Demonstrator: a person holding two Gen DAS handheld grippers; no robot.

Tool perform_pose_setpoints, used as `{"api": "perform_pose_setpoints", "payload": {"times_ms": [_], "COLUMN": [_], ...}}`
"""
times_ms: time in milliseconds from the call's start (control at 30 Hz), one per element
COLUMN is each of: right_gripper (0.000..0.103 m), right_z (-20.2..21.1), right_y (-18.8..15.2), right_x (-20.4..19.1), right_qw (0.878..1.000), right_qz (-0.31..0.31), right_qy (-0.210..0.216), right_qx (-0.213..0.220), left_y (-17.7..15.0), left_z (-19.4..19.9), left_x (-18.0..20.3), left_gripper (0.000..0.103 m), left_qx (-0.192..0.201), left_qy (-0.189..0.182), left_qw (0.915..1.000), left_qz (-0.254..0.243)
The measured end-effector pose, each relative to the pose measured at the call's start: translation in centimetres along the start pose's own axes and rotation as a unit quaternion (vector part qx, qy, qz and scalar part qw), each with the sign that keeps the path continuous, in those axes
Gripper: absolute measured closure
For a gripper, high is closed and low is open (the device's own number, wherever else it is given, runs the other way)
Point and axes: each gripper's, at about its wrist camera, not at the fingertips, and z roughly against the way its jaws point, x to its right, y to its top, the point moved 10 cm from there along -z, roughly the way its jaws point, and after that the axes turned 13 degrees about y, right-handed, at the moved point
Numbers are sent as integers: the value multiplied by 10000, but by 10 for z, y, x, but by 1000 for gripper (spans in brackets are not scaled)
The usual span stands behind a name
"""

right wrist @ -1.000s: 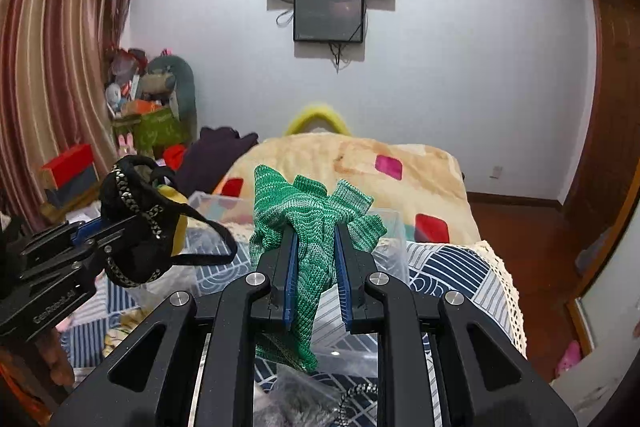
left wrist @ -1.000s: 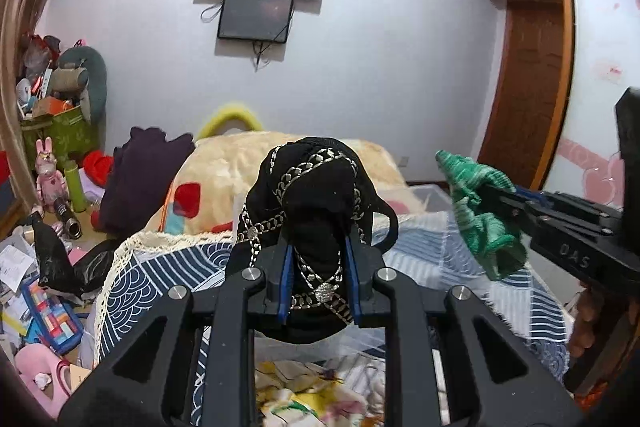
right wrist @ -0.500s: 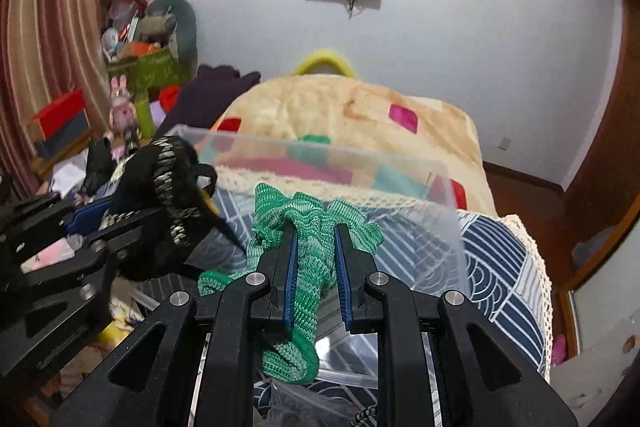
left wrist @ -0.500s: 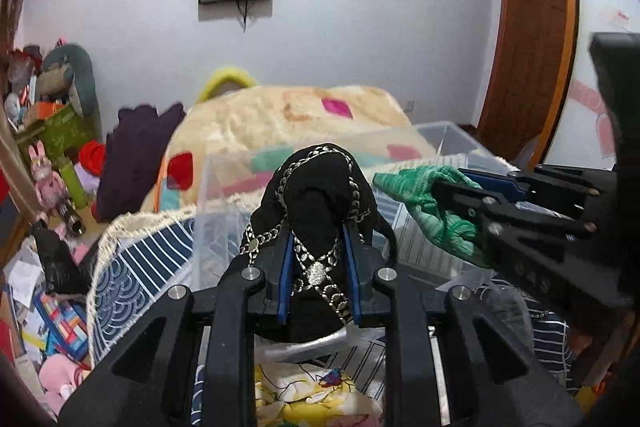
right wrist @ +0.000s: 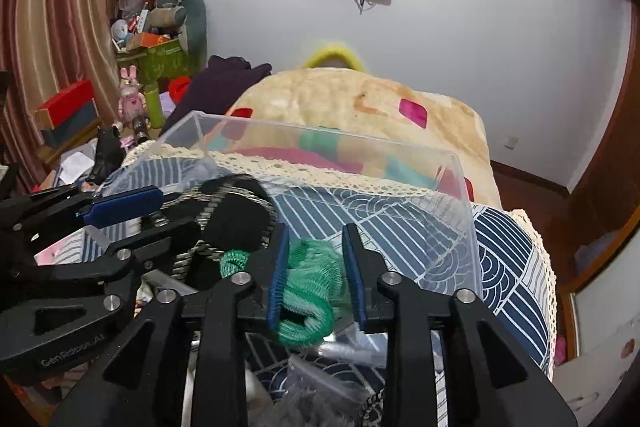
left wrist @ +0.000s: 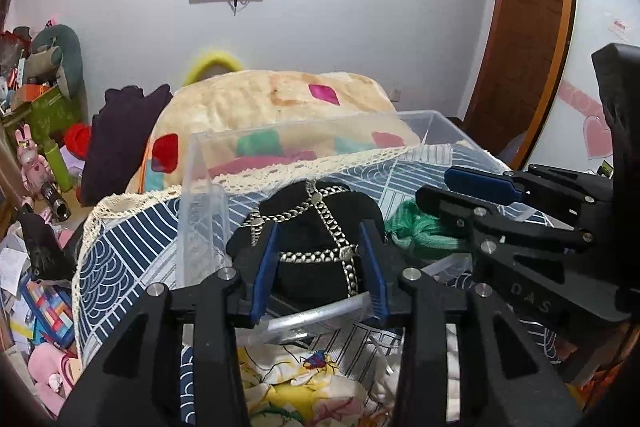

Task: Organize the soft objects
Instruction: 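Carry the hat into the clear box with the left tool while the right tool drops the glove in, then grasp the floral scrunchie with the left tool while the right tool grasps the clear plastic bag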

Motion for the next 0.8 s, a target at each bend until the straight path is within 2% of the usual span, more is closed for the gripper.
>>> {"api": "perform_pose_setpoints", "payload": {"times_ms": [67, 400, 567, 633, 733, 800], "right_gripper": [65, 62, 50, 50, 42, 42], "right_z": [6, 51, 67, 72, 71, 68], "right_y": [1, 11, 8, 2, -13, -22], "right_x": [-3, -15, -19, -19, -19, -19], "right_qw": [9999, 9975, 9955, 9950, 9952, 9958], "right_qz": [61, 251, 283, 291, 179, 131], "right_qy": [-31, -23, -88, -108, -2, -10], "right_qx": [82, 658, 901, 954, 958, 906], "left_y": [3, 10, -1, -9, -22, -29], "left_z": [5, 54, 73, 77, 77, 74], "left_x": [-2, -20, -26, -28, -32, -36], "left_gripper": [62, 49, 38, 37, 25, 18], "left_qx": [41, 482, 652, 662, 618, 619], "left_qy": [-33, -27, 91, 135, 210, 315], "left_qw": [10000, 9988, 9978, 9977, 9979, 9976], "left_qz": [22, 98, 23, -2, -29, -35]}}
